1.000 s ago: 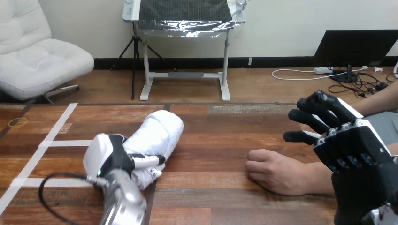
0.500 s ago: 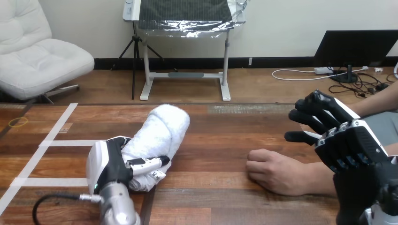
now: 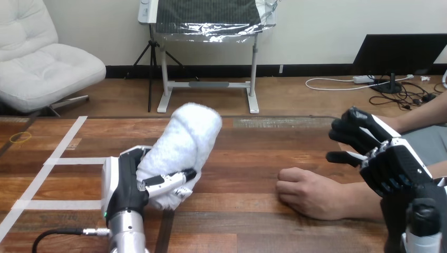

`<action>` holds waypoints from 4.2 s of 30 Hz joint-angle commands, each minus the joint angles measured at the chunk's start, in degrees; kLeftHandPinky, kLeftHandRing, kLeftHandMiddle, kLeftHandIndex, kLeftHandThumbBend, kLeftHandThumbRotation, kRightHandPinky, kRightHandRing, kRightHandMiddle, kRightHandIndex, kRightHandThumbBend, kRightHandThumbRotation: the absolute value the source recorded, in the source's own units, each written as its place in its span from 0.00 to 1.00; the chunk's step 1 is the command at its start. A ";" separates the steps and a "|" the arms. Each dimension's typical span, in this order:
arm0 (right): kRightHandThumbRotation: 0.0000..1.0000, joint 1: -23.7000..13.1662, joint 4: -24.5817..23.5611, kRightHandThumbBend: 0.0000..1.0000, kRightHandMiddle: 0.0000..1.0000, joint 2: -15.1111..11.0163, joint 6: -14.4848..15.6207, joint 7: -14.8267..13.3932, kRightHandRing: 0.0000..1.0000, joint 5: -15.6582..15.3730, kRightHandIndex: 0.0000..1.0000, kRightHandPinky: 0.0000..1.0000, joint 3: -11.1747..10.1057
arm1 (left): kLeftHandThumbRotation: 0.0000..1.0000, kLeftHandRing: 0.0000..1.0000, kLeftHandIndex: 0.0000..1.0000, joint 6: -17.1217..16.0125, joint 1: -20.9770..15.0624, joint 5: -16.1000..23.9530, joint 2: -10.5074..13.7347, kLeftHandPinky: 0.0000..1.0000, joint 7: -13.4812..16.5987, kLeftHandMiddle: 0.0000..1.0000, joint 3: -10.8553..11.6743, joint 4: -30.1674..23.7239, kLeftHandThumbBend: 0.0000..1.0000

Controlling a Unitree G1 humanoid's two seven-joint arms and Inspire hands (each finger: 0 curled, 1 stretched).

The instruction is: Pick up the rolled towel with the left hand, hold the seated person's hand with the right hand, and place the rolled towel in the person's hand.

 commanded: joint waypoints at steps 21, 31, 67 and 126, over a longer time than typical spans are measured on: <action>0.91 -11.28 4.20 0.86 0.81 -7.10 4.55 -1.25 0.81 -6.82 0.82 0.75 -9.67 | 0.00 0.35 0.41 -15.62 0.05 -8.08 -1.42 0.28 -5.38 0.40 3.20 -14.54 0.61; 0.75 -14.25 7.04 0.89 0.84 -11.93 4.94 -0.26 0.82 -10.29 0.84 0.77 -12.24 | 0.00 0.33 0.40 -16.69 1.16 -9.14 -2.40 0.27 -7.07 0.39 3.60 -16.45 0.59; 0.25 -22.92 12.12 1.00 0.91 -28.45 14.87 8.24 0.88 -12.29 0.88 0.74 -16.14 | 0.00 0.30 0.39 -15.72 4.25 -11.99 -5.60 0.23 -12.15 0.37 2.89 -23.13 0.53; 0.15 -40.61 36.51 1.00 0.85 -43.16 14.29 10.50 0.84 -32.51 0.84 0.76 -4.76 | 0.00 0.30 0.39 -16.53 4.38 -12.82 -5.96 0.22 -13.37 0.36 3.34 -23.02 0.52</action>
